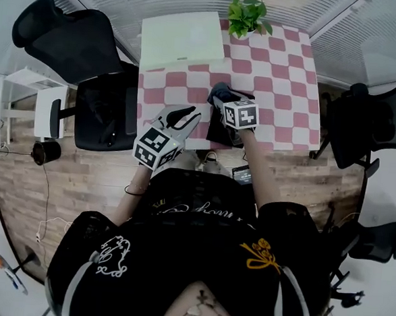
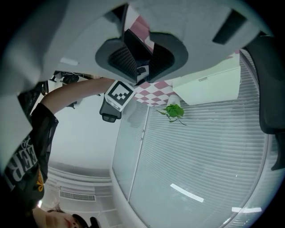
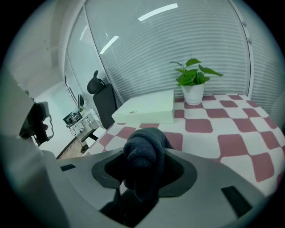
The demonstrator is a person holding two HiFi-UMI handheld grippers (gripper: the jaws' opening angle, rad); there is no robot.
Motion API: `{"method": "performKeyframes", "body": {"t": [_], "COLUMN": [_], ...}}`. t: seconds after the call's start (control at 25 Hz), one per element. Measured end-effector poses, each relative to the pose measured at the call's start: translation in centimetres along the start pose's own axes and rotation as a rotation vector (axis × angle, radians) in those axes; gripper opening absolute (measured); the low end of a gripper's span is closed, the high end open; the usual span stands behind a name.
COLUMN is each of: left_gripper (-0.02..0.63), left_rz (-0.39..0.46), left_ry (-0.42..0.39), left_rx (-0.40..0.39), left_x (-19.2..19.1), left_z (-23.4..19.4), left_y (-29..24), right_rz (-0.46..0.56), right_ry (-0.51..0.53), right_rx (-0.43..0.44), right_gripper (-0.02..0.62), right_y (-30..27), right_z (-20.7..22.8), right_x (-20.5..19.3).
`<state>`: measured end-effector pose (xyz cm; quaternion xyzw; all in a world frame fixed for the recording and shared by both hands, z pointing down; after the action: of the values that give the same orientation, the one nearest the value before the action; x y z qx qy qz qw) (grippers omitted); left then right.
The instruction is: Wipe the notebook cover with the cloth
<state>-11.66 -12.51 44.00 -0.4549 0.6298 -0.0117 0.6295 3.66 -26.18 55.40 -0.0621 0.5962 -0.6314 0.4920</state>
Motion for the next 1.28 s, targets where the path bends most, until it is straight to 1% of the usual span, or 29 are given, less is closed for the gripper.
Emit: {"method": "performKeyframes", "body": {"t": [0.04,0.16,0.32,0.44,0.6,0.92,1.08,1.28], "left_gripper": [0.083,0.083,0.081,0.083,0.081,0.081,0.081,0.081], "left_rz": [-0.001,-0.004,-0.010,-0.017,-0.021,-0.037,-0.041,-0.043], "left_ry": [0.006,0.019,0.031,0.037,0.033,0.005,-0.009,-0.025], "left_rx": [-0.001,-0.003,-0.007,-0.009,-0.023,-0.062,-0.075,-0.087], "left_x": [-0.1,-0.4,-0.9,-1.1,-1.0,-0.5,-0.2,0.0], "left_z": [-0.2,-0.7,-1.4,-1.8,-1.9,-1.3,-1.0,-0.6], "left_y": [0.0,0.0,-0.1,-0.4,-0.9,-2.0,-2.6,-2.9], "right_rz": [-0.024,-0.081,-0.049,-0.046,-0.034,-0.008,0.006,0.017], "right_ry": [-0.020,-0.060,-0.127,-0.138,-0.149,-0.224,-0.274,-0.361], "right_rx": [0.000,-0.037,-0.005,-0.009,-0.030,-0.078,-0.119,-0.172], "right_gripper": [0.167,0.167,0.167,0.167,0.167,0.167,0.167,0.167], "right_y": [-0.9,-2.3,-2.0,-1.5,-0.4,1.9,3.2,4.9], "right_z": [0.2,1.3,2.6,3.5,4.6,7.0,8.5,10.1], "right_x": [-0.2,-1.1,-2.0,-2.4,-3.2,-5.2,-6.5,-8.3]}}
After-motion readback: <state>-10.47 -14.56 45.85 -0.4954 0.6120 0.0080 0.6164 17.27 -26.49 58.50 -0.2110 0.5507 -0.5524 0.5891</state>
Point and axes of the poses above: the fingertips, and each gripper's own axes: y backward along the fingers, z to its right, x out of its top, the point moved 9 cm from there along y, backward along the fingers, and after that the axes turned 13 degrees about -z, right-handed, at the moved point
